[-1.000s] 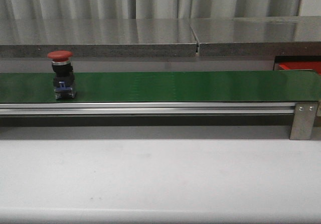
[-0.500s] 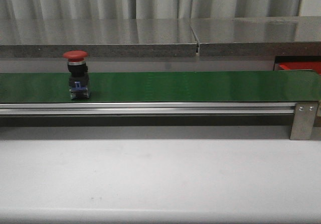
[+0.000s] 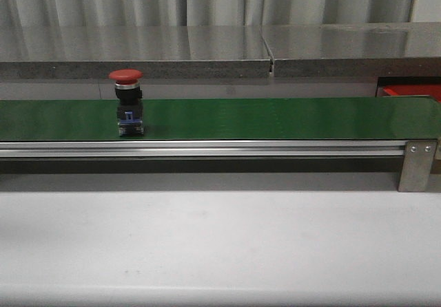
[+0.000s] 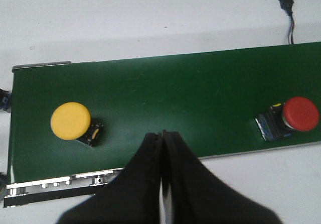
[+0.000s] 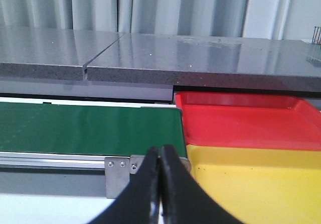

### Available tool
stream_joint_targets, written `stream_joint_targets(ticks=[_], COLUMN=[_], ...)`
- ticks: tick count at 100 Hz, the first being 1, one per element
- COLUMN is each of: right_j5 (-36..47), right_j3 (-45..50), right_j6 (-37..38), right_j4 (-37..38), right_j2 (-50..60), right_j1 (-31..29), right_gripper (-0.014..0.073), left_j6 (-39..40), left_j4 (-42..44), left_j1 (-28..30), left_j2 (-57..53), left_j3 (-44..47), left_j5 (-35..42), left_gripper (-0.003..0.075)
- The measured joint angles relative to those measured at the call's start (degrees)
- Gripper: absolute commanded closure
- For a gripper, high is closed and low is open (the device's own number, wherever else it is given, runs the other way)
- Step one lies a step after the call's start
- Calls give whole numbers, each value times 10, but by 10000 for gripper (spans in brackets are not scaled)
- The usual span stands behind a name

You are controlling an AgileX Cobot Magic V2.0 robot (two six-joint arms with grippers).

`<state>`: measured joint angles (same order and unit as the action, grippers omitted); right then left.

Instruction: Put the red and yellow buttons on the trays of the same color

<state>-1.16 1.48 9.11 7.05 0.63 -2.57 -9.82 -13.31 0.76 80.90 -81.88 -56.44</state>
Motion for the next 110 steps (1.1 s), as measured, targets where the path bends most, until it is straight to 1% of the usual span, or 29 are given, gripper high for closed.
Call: stream_joint_targets(ticks=[17, 29, 48, 76, 95, 110], right_j5=[0, 0, 0, 0, 0, 0], right_j3=[0, 0, 0, 0, 0, 0], right_j6=[0, 0, 0, 0, 0, 0], right_j4=[0, 0, 0, 0, 0, 0], right_j2=[0, 0, 0, 0, 0, 0], right_j1=[0, 0, 0, 0, 0, 0], right_gripper=[659, 659, 659, 659, 659, 659], left_j6=[-1, -1, -1, -1, -1, -1], left_j4=[0, 0, -1, -2, -2, -2], left_j1=[-34, -45, -46, -46, -46, -46], left_j2=[-63, -111, -202, -367, -483, -545], left_j3=[70, 119, 193, 305, 362, 396], left_j5=[21, 40, 73, 111, 118, 116], left_gripper=[741, 741, 741, 741, 741, 741])
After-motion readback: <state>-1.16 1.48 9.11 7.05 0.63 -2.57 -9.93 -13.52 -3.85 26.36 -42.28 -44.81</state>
